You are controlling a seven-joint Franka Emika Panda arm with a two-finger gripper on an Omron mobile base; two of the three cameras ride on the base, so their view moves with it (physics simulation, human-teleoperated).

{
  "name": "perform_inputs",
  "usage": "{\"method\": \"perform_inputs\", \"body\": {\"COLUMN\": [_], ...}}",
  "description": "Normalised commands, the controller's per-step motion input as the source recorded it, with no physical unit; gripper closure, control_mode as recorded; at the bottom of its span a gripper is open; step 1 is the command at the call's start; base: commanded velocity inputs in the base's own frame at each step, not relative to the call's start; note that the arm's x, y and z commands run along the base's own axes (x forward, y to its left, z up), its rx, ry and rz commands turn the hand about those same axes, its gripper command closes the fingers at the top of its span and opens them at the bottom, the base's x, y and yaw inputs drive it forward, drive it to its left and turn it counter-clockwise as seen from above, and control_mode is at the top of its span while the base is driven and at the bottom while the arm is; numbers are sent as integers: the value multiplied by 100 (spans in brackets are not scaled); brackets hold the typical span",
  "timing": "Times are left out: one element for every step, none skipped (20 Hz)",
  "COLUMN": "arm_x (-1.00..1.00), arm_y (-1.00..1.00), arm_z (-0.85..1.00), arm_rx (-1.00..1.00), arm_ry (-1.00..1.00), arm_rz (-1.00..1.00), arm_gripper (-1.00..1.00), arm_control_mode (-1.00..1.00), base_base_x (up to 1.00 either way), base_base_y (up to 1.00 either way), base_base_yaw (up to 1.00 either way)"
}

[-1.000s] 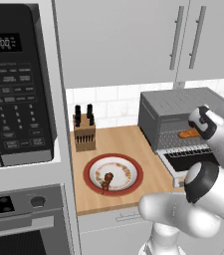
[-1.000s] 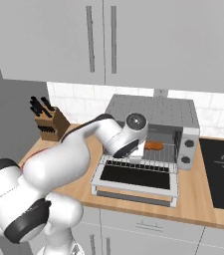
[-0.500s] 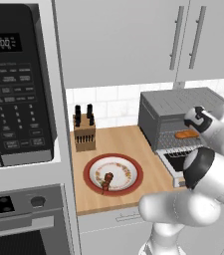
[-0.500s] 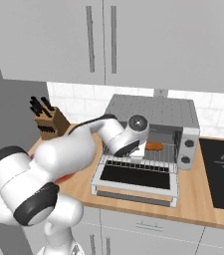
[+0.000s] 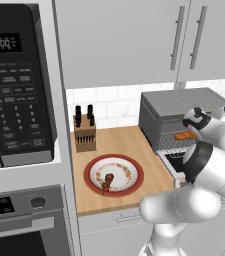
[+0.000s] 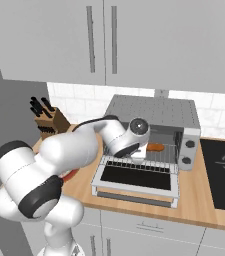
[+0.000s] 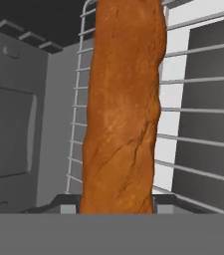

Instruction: Pick up the kebab skewer and baguette bread, and place them inside the toaster oven. Close the toaster oven door and start by setting the timer.

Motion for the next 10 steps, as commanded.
{"method": "perform_inputs", "body": {"arm_x": [22, 24, 21, 21, 24, 24, 25, 29, 29, 27], "arm_y": [0, 0, 0, 0, 0, 0, 0, 0, 0, 0], "arm_z": [-7, -7, -7, -6, -6, -5, -4, -4, -2, -3], "arm_rx": [1, 0, 0, 0, 0, 0, 0, 0, 0, 0], "arm_ry": [0, 0, 0, 0, 0, 0, 0, 0, 0, 0], "arm_rz": [0, 0, 0, 0, 0, 0, 0, 0, 0, 0], "arm_gripper": [100, 100, 100, 100, 100, 100, 100, 100, 100, 100], "arm_control_mode": [-100, -100, -100, -100, -100, -100, -100, -100, -100, -100], "base_base_x": [0, 0, 0, 0, 0, 0, 0, 0, 0, 0], "base_base_y": [0, 0, 0, 0, 0, 0, 0, 0, 0, 0], "base_base_yaw": [0, 0, 0, 0, 0, 0, 0, 0, 0, 0]}}
